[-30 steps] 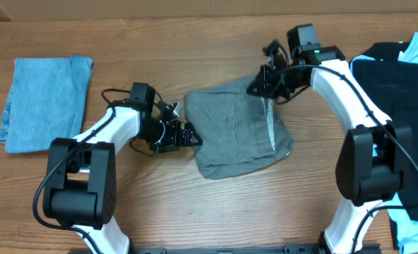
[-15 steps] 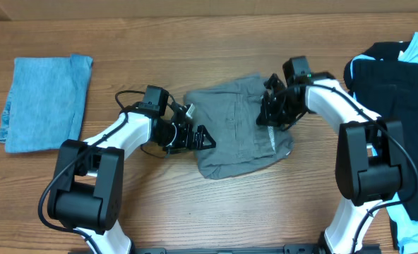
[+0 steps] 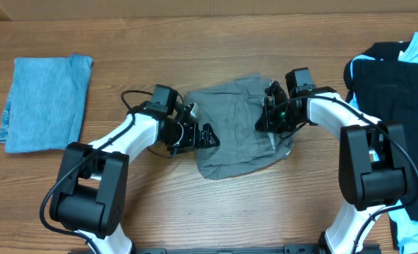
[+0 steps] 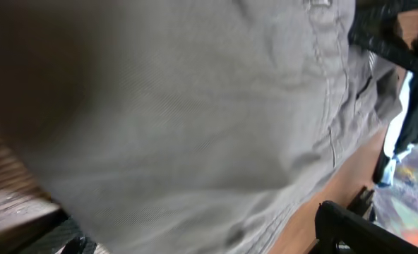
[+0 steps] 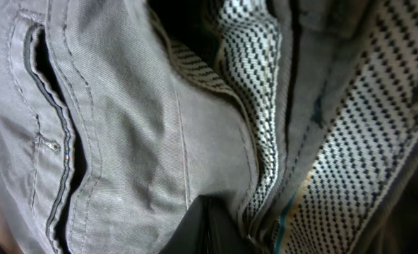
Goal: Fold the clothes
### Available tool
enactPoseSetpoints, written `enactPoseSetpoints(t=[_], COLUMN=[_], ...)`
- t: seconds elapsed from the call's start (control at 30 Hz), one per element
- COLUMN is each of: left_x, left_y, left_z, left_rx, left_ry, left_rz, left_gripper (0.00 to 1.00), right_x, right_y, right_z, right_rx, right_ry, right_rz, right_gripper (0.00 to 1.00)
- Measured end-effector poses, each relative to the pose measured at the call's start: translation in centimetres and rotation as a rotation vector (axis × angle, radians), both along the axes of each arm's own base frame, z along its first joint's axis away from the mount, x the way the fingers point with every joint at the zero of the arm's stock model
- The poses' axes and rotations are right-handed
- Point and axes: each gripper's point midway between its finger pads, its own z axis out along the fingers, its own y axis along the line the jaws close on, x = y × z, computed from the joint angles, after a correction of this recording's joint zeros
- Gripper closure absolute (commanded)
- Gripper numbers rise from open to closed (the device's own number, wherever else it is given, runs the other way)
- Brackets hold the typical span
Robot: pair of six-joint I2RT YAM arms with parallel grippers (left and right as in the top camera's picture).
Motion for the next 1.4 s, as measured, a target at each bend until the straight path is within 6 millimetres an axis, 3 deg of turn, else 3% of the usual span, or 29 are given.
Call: enactPoseSetpoints(t=[0.1, 0.27, 0.33, 0.4, 0.47, 0.5, 0.7, 0.9, 0.97, 1.1, 1.2, 1.27, 1.4], left_x=[0.2, 1.3, 1.7, 1.9, 1.7, 1.5, 0.8, 0.0, 0.2, 2.1, 4.7, 7.0, 11.0], left_y=[-0.5, -2.1, -2.9, -3.3, -3.3, -3.3, -2.9, -1.4, -0.5, 1.0, 1.7, 2.6, 5.9], left_z=[-0.4, -0.7, -0.7, -0.9, -1.5, -1.9, -2.3, -1.9, -1.5, 0.3, 2.9, 4.9, 8.1], left_rx=[0.016, -0.058, -0.107, -0.145, -0.150, -0.145, -0.132, -0.060, -0.004, 0.099, 0.141, 0.153, 0.187], left_ry=[0.020, 0.019, 0.011, 0.007, 0.020, 0.029, 0.070, 0.061, 0.017, -0.126, -0.230, -0.290, -0.383], left_rz=[0.025, 0.032, 0.024, 0.016, 0.017, 0.018, 0.015, 0.014, 0.017, 0.032, 0.064, 0.099, 0.177], left_gripper=[0.06, 0.24, 0.43, 0.70, 0.91, 0.96, 0.96, 0.96, 0.96, 0.96, 0.96, 0.96, 0.96], right_x=[0.0, -0.1, -0.1, -0.1, -0.2, -0.2, -0.5, -0.9, -0.1, 2.4, 2.1, 1.5, 0.7], right_y=[0.0, 0.1, 0.1, 0.1, 0.1, 0.1, 0.2, 0.8, 0.6, -1.2, -2.9, -3.8, -5.1], right_z=[0.0, 0.0, 0.0, 0.0, 0.0, 0.0, 0.0, 0.9, 2.9, 12.3, 17.3, 18.5, 18.1], right_rx=[0.002, 0.006, 0.007, 0.008, 0.009, 0.010, 0.022, 0.061, 0.064, 0.085, 0.093, 0.093, 0.070], right_ry=[0.001, 0.003, 0.004, 0.005, 0.006, 0.006, 0.019, 0.049, 0.016, -0.176, -0.277, -0.287, -0.238], right_rz=[0.000, 0.001, 0.001, 0.000, 0.000, 0.001, 0.002, 0.010, 0.000, -0.053, -0.098, -0.123, -0.161], right_gripper=[0.96, 0.96, 0.96, 0.96, 0.96, 0.96, 0.96, 0.96, 0.96, 0.96, 0.96, 0.96, 0.96])
